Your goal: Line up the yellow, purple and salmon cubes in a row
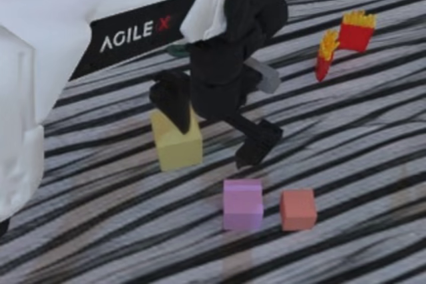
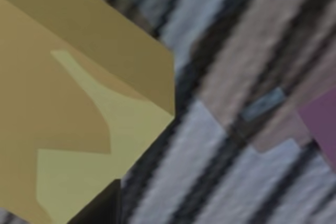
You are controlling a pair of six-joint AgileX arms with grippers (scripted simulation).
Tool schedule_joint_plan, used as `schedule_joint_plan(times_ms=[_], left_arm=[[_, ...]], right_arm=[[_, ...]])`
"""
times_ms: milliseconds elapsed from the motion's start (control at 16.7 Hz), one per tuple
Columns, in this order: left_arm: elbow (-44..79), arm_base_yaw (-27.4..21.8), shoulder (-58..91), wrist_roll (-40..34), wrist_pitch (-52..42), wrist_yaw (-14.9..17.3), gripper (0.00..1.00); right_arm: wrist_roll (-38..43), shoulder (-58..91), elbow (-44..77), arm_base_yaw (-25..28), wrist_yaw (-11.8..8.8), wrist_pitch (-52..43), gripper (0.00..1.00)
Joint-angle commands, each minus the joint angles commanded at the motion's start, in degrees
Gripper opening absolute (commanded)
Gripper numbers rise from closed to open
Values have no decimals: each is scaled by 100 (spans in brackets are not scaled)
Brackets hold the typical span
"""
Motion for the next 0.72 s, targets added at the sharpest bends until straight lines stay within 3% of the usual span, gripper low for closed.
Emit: schedule_joint_plan(times_ms=[360,540,720], left_arm=[[266,676,207,3322,-137,54,100],[348,946,182,4325,-113,49,100],[387,1083,144,4772,-81,43,100]], right_arm=[[0,0,0,0,0,0,100],[0,0,0,0,0,0,100],[0,0,0,0,0,0,100]])
